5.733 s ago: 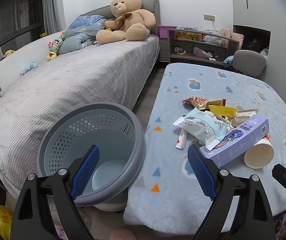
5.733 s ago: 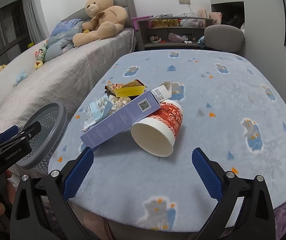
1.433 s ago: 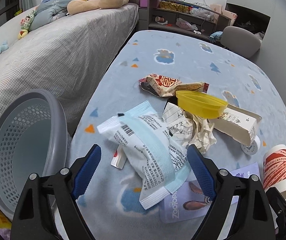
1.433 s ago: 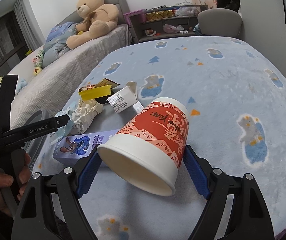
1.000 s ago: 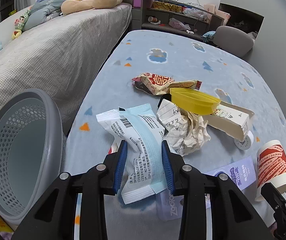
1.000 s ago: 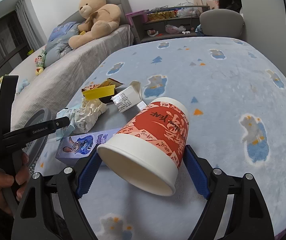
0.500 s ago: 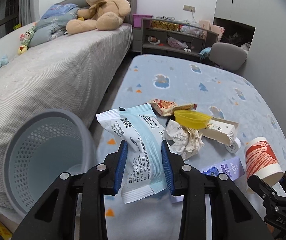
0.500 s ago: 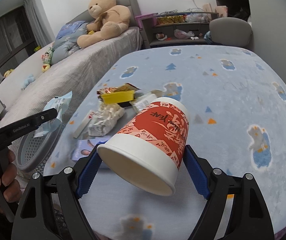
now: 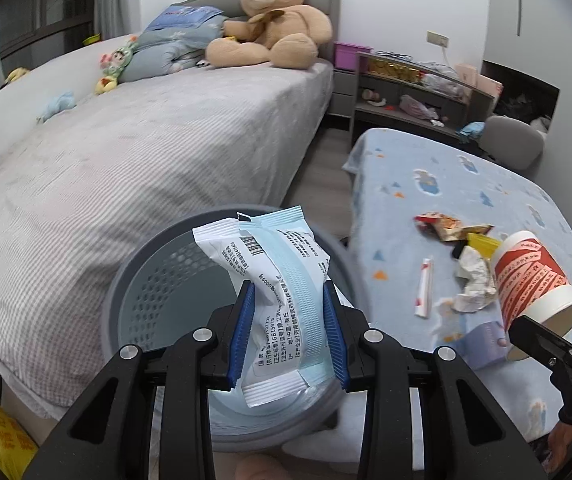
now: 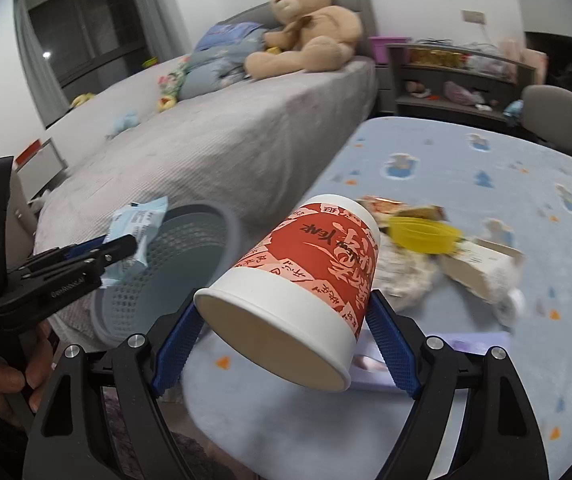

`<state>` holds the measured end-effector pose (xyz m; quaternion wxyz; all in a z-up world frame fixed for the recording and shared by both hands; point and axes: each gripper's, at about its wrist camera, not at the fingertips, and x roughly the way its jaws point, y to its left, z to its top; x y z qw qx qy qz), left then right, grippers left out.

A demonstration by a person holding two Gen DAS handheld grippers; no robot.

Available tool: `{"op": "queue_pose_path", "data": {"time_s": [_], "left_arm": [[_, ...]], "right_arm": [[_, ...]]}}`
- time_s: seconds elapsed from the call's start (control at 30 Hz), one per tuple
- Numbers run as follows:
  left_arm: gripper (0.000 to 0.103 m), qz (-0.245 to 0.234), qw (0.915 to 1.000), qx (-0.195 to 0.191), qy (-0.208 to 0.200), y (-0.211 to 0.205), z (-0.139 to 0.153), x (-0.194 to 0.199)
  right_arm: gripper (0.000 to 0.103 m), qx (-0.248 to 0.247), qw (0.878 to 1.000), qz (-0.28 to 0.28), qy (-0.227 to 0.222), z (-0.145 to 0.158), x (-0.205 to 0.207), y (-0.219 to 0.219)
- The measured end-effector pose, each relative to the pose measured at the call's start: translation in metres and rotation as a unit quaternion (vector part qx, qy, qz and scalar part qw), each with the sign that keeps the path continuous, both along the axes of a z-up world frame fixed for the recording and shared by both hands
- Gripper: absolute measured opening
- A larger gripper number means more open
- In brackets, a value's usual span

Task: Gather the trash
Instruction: 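Carry wrapper and cup over the wastebasket and open both tools to drop them, then move both tools back from the wastebasket toward the table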

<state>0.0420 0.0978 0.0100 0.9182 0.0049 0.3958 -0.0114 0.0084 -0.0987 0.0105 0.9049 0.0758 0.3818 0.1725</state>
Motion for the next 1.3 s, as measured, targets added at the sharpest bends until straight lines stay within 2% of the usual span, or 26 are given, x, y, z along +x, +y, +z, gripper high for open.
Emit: {"op": "queue_pose_path", "data": {"time_s": [0.2, 0.43, 0.63, 1.03, 1.1, 1.13, 1.17, 1.3], "left_arm": [[0.033, 0.029, 0.9994, -0.007, 0.02, 0.032, -0.019, 0.001], [0.033, 0.062, 0.9975, -0.021, 0.027, 0.065, -0.026, 0.004], [0.033, 0.071, 0.997, -0.012, 0.029, 0.072, -0.03, 0.013], [0.035, 0.087, 0.9949, -0.032, 0.04, 0.087, -0.036, 0.026], [0.044, 0.09, 0.9945, -0.033, 0.04, 0.089, -0.036, 0.027], [0.055, 0.093, 0.9944, -0.033, 0.038, 0.09, -0.036, 0.026], [0.061, 0.096, 0.9943, -0.033, 0.033, 0.091, -0.034, 0.025], [0.062, 0.102, 0.994, -0.028, 0.029, 0.095, -0.033, 0.023]], "right_arm": [[0.079, 0.001, 0.998, 0.061, 0.014, -0.011, 0.019, 0.053], [0.079, 0.001, 0.994, 0.107, 0.03, -0.021, 0.041, 0.086], [0.079, 0.002, 0.991, 0.13, 0.043, -0.03, 0.061, 0.105], [0.081, 0.008, 0.988, 0.145, 0.056, -0.039, 0.086, 0.123], [0.084, 0.011, 0.988, 0.145, 0.054, -0.039, 0.088, 0.123], [0.089, 0.012, 0.988, 0.142, 0.051, -0.039, 0.089, 0.123], [0.091, 0.014, 0.989, 0.141, 0.049, -0.038, 0.088, 0.122], [0.091, 0.01, 0.99, 0.135, 0.048, -0.039, 0.088, 0.122]]}}
